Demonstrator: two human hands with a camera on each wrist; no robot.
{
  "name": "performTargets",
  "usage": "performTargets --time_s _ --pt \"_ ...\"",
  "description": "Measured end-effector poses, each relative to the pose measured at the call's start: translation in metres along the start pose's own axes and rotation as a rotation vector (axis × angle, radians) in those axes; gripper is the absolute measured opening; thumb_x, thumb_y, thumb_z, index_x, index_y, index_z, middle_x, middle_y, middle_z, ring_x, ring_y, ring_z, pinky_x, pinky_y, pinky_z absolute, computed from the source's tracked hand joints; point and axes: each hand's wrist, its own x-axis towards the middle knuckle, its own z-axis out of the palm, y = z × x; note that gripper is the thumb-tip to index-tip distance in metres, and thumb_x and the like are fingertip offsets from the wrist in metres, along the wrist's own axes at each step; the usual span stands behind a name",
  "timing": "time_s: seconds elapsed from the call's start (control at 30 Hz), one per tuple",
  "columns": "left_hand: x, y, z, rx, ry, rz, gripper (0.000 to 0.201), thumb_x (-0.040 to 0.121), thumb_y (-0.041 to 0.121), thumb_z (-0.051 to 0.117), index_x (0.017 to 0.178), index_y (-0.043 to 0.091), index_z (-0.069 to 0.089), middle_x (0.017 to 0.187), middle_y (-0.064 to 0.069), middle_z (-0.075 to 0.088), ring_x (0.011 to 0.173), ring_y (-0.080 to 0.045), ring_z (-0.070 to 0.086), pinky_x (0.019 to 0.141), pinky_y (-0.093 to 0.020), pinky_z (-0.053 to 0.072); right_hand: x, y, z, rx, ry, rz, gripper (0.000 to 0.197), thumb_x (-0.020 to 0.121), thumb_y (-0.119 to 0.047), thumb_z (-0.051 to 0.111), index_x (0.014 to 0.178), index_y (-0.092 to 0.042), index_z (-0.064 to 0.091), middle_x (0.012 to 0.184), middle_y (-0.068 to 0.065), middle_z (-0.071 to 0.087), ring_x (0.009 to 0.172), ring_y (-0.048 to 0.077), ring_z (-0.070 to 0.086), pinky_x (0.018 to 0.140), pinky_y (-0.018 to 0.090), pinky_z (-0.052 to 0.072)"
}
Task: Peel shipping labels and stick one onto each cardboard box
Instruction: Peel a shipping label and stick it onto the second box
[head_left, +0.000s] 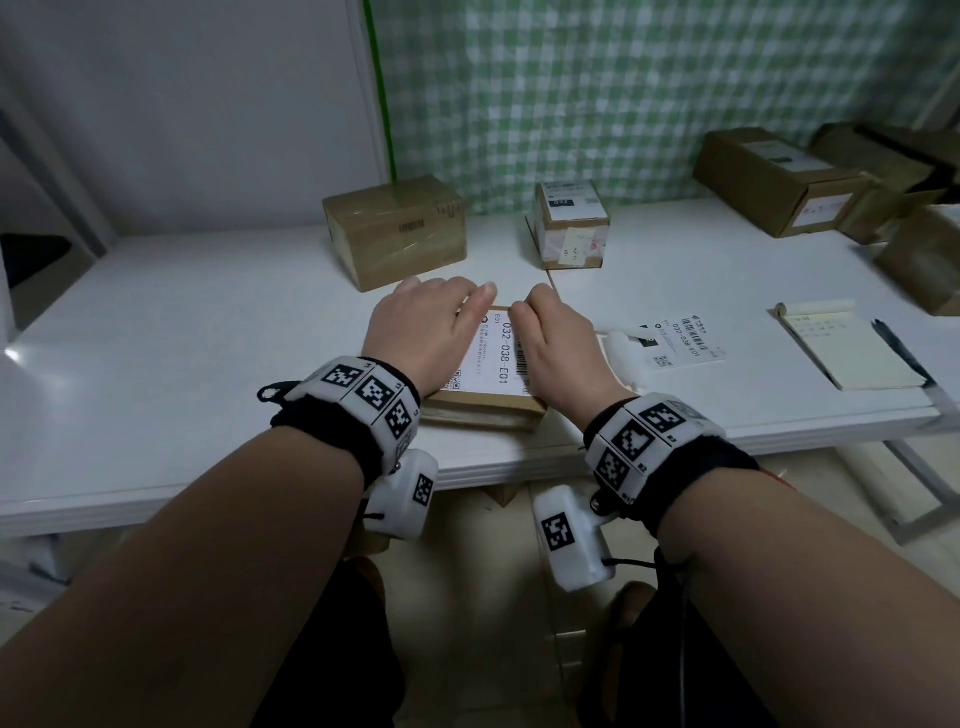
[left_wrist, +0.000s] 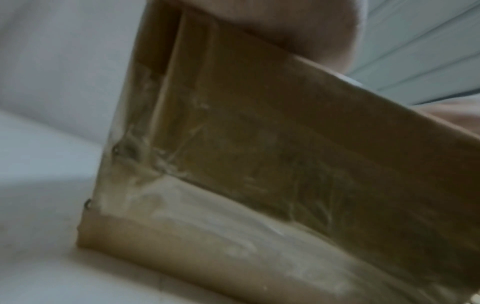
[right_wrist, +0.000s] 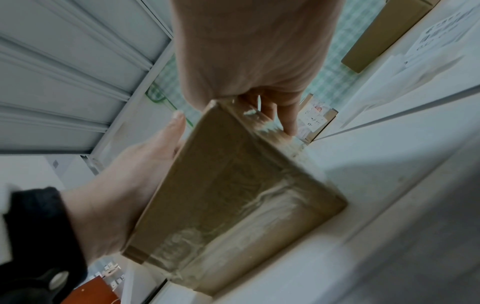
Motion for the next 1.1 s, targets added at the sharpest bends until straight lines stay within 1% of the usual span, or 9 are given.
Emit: performTargets --time_s 0.13,0.23,0.33,0.5,0.67,0.8,0.87,1.0,1.1 --pt "0.001 -0.008 -0.002 -0.257 0.032 -0.063 0.045 0.094 0.054 0.034 0.071 0.023 0.058 0.069 0.006 0.060 0.079 -0.024 0.052 0.067 -0.030 0.030 -0.003 -0.002 0.000 -0.015 0.006 -0.009 0.026 0.100 -0.029 0.034 0.083 -0.011 0.039 0.070 -0.003 0.044 0.072 0.025 0.049 0.064 0.034 0.032" --pt "-0.003 -0.014 -0.004 -0.360 0.070 -0.132 0.034 0.095 0.040 0.048 0.096 0.017 0.073 0.091 -0.001 0.068 0.091 -0.019 0.059 0.070 -0.023 0.032 -0.004 -0.004 -0.002 -0.016 0.004 -0.010 0.024 0.099 -0.030 0.036 0.084 -0.011 0.041 0.074 0.001 0.049 0.075 0.025 0.050 0.064 0.032 0.030" --pt "-0.011 -0.023 -0.007 -0.474 0.036 -0.282 0.039 0.094 0.042 0.049 0.128 0.023 0.058 0.125 -0.003 0.060 0.116 -0.019 0.053 0.094 -0.023 0.037 -0.006 -0.003 -0.004 -0.015 -0.012 0.034 0.026 0.095 -0.039 0.042 0.099 -0.015 0.047 0.092 0.006 0.059 0.086 0.024 0.054 0.068 0.031 0.033" --pt "-0.014 -0.030 -0.014 -0.461 -0.079 -0.397 0.036 0.097 0.043 0.039 0.121 0.021 0.054 0.098 -0.006 0.059 0.086 -0.024 0.054 0.072 -0.029 0.040 -0.001 -0.013 -0.013 -0.272 -0.141 0.405 0.078 0.083 -0.074 0.028 0.128 -0.012 0.043 0.119 0.015 0.059 0.106 0.034 0.058 0.084 0.037 0.045" --pt "-0.008 -0.036 -0.020 -0.515 -0.080 -0.429 0.028 0.096 0.039 0.039 0.106 0.020 0.057 0.090 -0.008 0.062 0.070 -0.025 0.054 0.064 -0.033 0.045 0.025 -0.024 -0.011 -0.155 -0.431 0.569 0.086 0.087 -0.070 0.015 0.131 -0.005 0.051 0.104 0.013 0.059 0.110 0.032 0.057 0.103 0.042 0.043" --pt "-0.001 -0.034 -0.029 -0.698 0.024 -0.462 0.018 0.095 0.030 0.047 0.106 0.023 0.058 0.104 -0.006 0.064 0.087 -0.024 0.062 0.077 -0.045 0.057 0.041 -0.031 -0.012 0.073 -0.258 0.626 0.093 0.072 -0.074 0.042 0.134 -0.006 0.038 0.123 0.013 0.054 0.097 0.034 0.062 0.073 0.046 0.060" --pt "0.008 -0.032 -0.033 -0.746 0.070 -0.426 0.016 0.093 0.027 0.053 0.107 0.023 0.060 0.107 0.001 0.061 0.096 -0.021 0.060 0.081 -0.044 0.057 0.049 -0.036 -0.010 0.334 -0.113 0.681 0.105 0.061 -0.079 0.050 0.143 -0.019 0.021 0.125 0.009 0.053 0.096 0.033 0.062 0.063 0.045 0.060" --pt "0.021 -0.029 -0.035 -0.859 0.099 -0.378 0.011 0.089 0.018 0.059 0.097 0.026 0.064 0.100 0.010 0.058 0.098 -0.020 0.062 0.083 -0.040 0.057 0.072 -0.031 0.003 0.643 0.193 0.799 0.144 0.020 -0.092 0.060 0.141 -0.041 0.003 0.137 0.007 0.044 0.115 0.036 0.053 0.087 0.054 0.051" --pt "0.028 -0.029 -0.031 -0.947 0.065 -0.356 0.014 0.091 0.014 0.059 0.100 0.022 0.065 0.097 0.010 0.058 0.094 -0.018 0.061 0.081 -0.033 0.057 0.084 -0.032 0.012 0.712 0.251 0.785 0.145 0.021 -0.079 0.070 0.143 -0.044 0.000 0.135 0.005 0.046 0.115 0.029 0.052 0.094 0.048 0.048"
